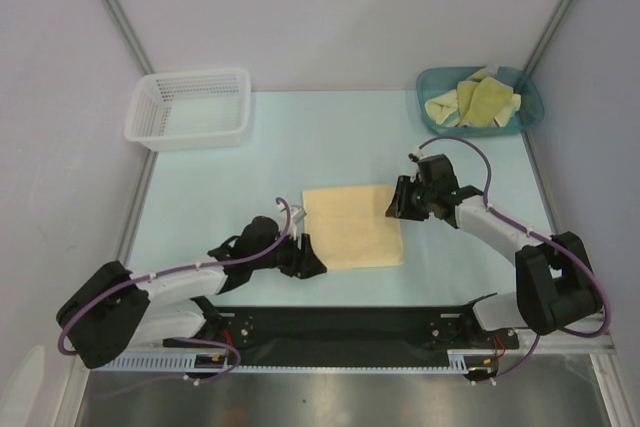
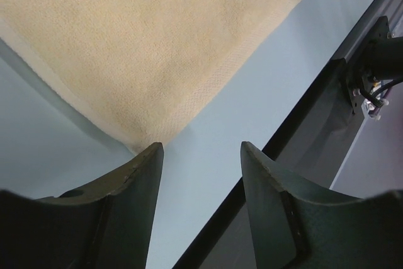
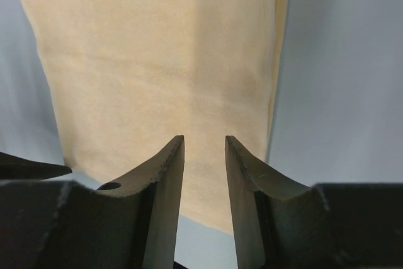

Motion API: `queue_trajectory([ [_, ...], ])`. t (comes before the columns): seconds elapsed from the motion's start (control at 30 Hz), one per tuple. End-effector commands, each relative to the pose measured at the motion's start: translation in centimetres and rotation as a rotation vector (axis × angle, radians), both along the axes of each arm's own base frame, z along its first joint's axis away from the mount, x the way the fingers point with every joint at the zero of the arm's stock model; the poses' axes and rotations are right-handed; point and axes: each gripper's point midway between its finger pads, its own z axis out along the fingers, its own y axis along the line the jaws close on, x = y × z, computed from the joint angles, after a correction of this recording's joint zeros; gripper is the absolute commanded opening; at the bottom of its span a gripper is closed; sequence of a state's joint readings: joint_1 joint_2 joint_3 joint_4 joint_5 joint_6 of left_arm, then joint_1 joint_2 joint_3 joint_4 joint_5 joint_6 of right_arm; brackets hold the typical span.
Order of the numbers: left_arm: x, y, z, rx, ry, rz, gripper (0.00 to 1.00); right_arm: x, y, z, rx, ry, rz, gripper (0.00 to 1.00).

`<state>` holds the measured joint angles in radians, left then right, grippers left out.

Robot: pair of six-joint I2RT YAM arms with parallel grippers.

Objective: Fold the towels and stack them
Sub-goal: Fold the towel

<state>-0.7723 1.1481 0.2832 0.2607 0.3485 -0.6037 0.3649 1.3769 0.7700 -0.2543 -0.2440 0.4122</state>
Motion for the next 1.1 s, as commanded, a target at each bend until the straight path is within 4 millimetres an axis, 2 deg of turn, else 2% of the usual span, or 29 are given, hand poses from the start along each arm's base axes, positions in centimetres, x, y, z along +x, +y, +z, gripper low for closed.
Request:
queue_trajectory([
  [0.0, 1.0, -1.1, 3.1, -0.062, -0.047, 0.019, 0.59, -1.7, -0.7, -0.6, -0.043, 0.045, 0.004, 0.38],
  [0.1, 2.2, -1.0, 5.2, -0.065, -0.077, 0.077, 0.63, -2.1, -2.0, -0.5, -0.084, 0.041, -0.052, 0.38],
  [0.17, 3.9, 0.0, 5.8, -0.007, -0.082, 0.188, 0.65, -2.5, -2.5, -0.3, -0.101, 0.052, -0.08, 0.38],
  [0.23, 4.7, 0.2, 6.4, 0.019, -0.082, 0.224, 0.66, -3.1, -2.9, -0.6, -0.107, 0.078, -0.098, 0.37],
  [0.3, 4.9, 0.6, 5.9, 0.059, -0.062, 0.252, 0.66, -3.6, -3.0, -0.8, -0.104, 0.097, -0.121, 0.37],
  [0.47, 4.5, 1.5, 2.2, 0.164, 0.04, 0.286, 0.56, -5.7, -3.6, -2.1, -0.105, 0.167, -0.15, 0.37],
  [0.6, 3.5, 1.6, 0.8, 0.162, 0.095, 0.285, 0.55, -7.0, -2.9, -2.1, -0.049, 0.181, -0.144, 0.35],
  [0.83, 2.9, 1.5, -0.1, 0.144, 0.122, 0.281, 0.54, -8.2, -1.9, -3.6, -0.04, 0.193, -0.12, 0.31],
  [1.0, 2.0, 1.2, -1.1, 0.118, 0.169, 0.269, 0.41, -8.6, -2.2, -4.9, -0.057, 0.208, -0.128, 0.27],
  [1.07, 1.5, 1.1, -1.4, 0.11, 0.184, 0.257, 0.34, -8.8, -2.5, -5.3, -0.073, 0.209, -0.136, 0.22],
])
